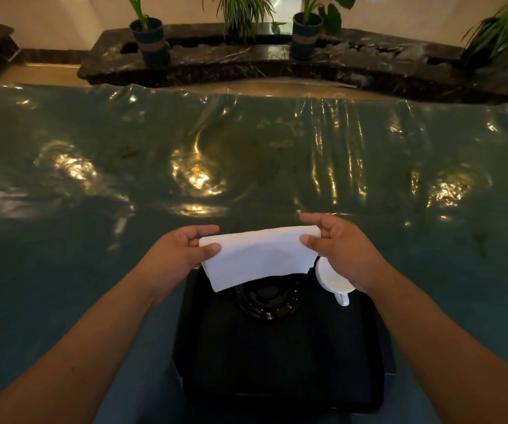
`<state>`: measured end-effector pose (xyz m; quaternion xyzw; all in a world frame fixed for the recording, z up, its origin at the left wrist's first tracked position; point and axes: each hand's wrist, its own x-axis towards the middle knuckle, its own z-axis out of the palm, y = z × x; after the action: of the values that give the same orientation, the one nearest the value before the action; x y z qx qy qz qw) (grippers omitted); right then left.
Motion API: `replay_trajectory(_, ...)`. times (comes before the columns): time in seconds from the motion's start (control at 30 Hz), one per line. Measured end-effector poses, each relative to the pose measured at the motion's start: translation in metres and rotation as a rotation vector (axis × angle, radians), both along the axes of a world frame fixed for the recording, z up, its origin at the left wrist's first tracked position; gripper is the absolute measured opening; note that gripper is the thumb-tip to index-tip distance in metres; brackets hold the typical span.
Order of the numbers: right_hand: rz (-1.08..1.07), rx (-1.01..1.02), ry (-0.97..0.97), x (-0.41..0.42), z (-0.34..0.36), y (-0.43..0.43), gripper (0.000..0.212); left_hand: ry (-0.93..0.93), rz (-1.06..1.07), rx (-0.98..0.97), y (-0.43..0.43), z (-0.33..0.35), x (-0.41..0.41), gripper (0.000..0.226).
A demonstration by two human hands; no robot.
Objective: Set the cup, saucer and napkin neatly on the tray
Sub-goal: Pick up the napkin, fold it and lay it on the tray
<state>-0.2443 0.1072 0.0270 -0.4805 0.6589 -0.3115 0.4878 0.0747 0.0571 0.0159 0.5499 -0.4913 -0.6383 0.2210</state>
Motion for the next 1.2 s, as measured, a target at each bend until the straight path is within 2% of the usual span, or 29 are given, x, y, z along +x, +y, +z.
replay_trajectory(0.1,0.041,-0.047,0.16,-0.003,-0.001,0.002,0.013,-0.116,-0.014,-0.109,0.0,0.004,-0.001,0.02)
replay_trajectory(0.2,0.026,-0.082,0.271,0.0,-0.004,0.004,0.014,-0.256,0.008,-0.228,-0.002,0.004,-0.005,0.007)
replay_trajectory(0.3,-0.009,-0.115,0.308,0.0,-0.005,0.006,0.011,-0.317,0.031,-0.323,-0.004,0.006,-0.01,0.01)
replay_trajectory(0.37,-0.048,-0.059,0.206,-0.003,-0.001,0.009,0.007,-0.315,0.024,-0.353,-0.004,0.005,-0.008,0.01)
replay_trajectory(0.43,-0.062,-0.02,0.074,-0.006,0.004,0.013,0.017,-0.265,0.013,-0.301,-0.005,0.003,-0.004,0.002)
replay_trajectory(0.6,-0.133,0.028,-0.054,0.004,0.004,0.031,0.02,-0.177,0.016,-0.237,0.009,-0.003,-0.011,0.021)
replay_trajectory(0.67,-0.2,0.125,-0.169,0.013,-0.002,0.038,0.018,-0.09,0.009,-0.085,0.02,-0.005,-0.017,0.023)
replay_trajectory(0.73,-0.239,0.251,-0.29,0.02,-0.008,0.048,0.013,-0.015,0.007,0.077,0.03,-0.01,-0.017,0.006)
replay_trajectory(0.8,-0.216,0.312,-0.355,0.021,-0.017,0.061,0.023,0.008,0.002,0.143,0.042,-0.017,-0.013,0.04)
replay_trajectory(0.87,-0.18,0.323,-0.362,0.02,-0.028,0.079,0.037,-0.064,-0.01,0.111,0.058,-0.026,-0.008,0.063)
replay_trajectory(1.0,-0.175,0.369,-0.25,0.024,-0.053,0.123,0.032,-0.241,-0.051,0.028,0.097,-0.053,0.0,0.064)
replay_trajectory(1.2,-0.149,0.415,0.08,0.032,-0.085,0.165,0.032,-0.449,-0.212,-0.064,0.133,-0.082,-0.004,0.07)
